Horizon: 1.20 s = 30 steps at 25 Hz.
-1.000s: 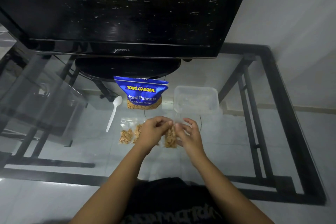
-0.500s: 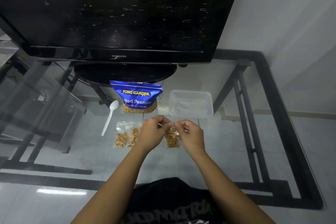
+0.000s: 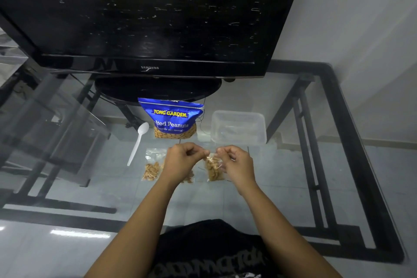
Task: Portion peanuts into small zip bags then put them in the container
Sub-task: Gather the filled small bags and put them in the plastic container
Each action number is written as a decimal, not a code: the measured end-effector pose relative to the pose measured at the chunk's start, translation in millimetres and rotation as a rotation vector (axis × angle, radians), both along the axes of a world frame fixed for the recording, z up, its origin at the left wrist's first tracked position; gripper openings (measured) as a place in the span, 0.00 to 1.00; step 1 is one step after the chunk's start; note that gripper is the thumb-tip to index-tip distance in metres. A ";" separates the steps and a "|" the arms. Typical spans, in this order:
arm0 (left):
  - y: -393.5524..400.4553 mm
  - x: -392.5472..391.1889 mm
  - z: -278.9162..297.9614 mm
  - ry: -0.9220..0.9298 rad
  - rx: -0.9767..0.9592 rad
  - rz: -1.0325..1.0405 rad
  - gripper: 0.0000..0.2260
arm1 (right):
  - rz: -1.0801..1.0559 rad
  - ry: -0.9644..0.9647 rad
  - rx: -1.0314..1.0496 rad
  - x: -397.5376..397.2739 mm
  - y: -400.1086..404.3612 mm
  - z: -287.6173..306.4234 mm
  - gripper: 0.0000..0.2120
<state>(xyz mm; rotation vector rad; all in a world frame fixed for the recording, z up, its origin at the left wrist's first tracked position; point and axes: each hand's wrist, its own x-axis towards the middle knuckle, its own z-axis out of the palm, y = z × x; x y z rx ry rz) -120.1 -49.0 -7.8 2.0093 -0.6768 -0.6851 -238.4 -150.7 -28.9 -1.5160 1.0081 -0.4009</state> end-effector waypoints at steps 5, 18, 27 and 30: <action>23.7 -3.8 -18.0 0.747 -0.091 0.026 0.15 | -0.113 -0.124 0.474 4.5 5.5 1.1 0.06; 17.8 -24.6 -60.5 -0.417 0.285 -0.017 0.05 | 0.095 0.532 -0.302 31.8 5.2 -44.4 0.09; 7.4 -12.0 -46.8 -0.552 0.288 -0.058 0.10 | 0.107 0.407 -0.386 21.8 -15.3 -35.8 0.16; -21.2 0.1 -32.0 -0.462 0.220 0.023 0.11 | -0.067 0.202 -0.532 8.3 -34.8 -19.9 0.11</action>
